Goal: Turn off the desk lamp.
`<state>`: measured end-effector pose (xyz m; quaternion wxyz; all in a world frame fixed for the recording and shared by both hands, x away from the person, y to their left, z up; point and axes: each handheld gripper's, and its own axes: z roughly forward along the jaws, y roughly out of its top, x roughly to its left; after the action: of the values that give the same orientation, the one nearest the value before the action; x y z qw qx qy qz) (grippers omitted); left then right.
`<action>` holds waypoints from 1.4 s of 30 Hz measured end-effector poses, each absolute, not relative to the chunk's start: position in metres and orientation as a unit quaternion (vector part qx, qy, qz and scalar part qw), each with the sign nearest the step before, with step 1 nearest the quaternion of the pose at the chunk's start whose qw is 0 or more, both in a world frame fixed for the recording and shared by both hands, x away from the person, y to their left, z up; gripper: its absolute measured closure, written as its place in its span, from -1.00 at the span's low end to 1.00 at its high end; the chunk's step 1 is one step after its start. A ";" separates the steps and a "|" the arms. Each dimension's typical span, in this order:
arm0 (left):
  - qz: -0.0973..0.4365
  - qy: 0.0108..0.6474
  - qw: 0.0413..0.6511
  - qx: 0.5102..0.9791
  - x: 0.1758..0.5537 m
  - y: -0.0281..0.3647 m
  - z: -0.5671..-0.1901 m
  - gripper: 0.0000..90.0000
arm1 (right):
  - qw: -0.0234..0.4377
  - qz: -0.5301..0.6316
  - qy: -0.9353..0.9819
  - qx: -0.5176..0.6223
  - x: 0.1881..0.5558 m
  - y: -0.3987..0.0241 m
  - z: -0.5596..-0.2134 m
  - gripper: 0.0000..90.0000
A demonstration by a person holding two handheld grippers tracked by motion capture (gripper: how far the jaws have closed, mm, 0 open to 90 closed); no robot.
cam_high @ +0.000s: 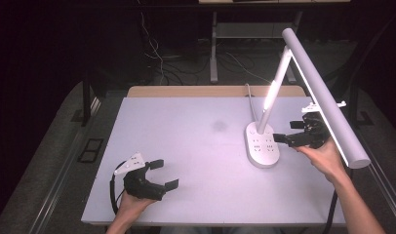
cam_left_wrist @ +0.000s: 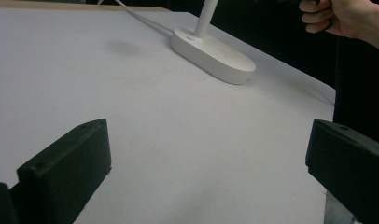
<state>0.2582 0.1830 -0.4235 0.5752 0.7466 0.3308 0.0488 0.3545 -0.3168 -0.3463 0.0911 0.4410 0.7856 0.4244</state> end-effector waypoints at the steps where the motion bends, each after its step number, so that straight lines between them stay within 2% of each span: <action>1: 0.048 0.331 0.576 0.746 0.258 0.183 -0.423 -1.00 | 0.092 0.424 0.785 0.441 0.356 -0.318 -0.347 -0.97; 2: 0.048 0.331 0.575 0.746 0.258 0.183 -0.423 -1.00 | 0.092 0.424 0.785 0.443 0.359 -0.319 -0.348 -0.97; 4: 0.048 0.331 0.576 0.746 0.259 0.182 -0.423 -1.00 | 0.091 0.426 0.785 0.441 0.362 -0.323 -0.351 -0.84; 6: 0.047 0.330 0.576 0.746 0.258 0.182 -0.423 -1.00 | 0.093 0.425 0.784 0.443 0.364 -0.325 -0.352 -0.84; 8: 0.049 0.331 0.576 0.746 0.258 0.182 -0.423 -1.00 | 0.093 0.426 0.782 0.445 0.370 -0.328 -0.356 -0.66; 10: 0.049 0.332 0.575 0.746 0.259 0.182 -0.423 -1.00 | 0.092 0.423 0.783 0.447 0.374 -0.329 -0.358 -0.66; 13: 0.053 0.334 0.578 0.743 0.259 0.183 -0.423 -1.00 | 0.088 0.420 0.784 0.448 0.378 -0.329 -0.362 -0.53; 24: 0.053 0.333 0.578 0.743 0.259 0.183 -0.423 -1.00 | 0.081 0.411 0.787 0.453 0.392 -0.326 -0.376 -0.42; 42: 0.053 0.332 0.578 0.744 0.259 0.184 -0.423 -1.00 | 0.064 0.401 0.781 0.475 0.412 -0.330 -0.399 0.24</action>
<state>0.2588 0.1842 -0.4226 0.5776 0.7439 0.3318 0.0531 0.4122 -0.3298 -0.3992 0.0641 0.4747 0.7810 0.4008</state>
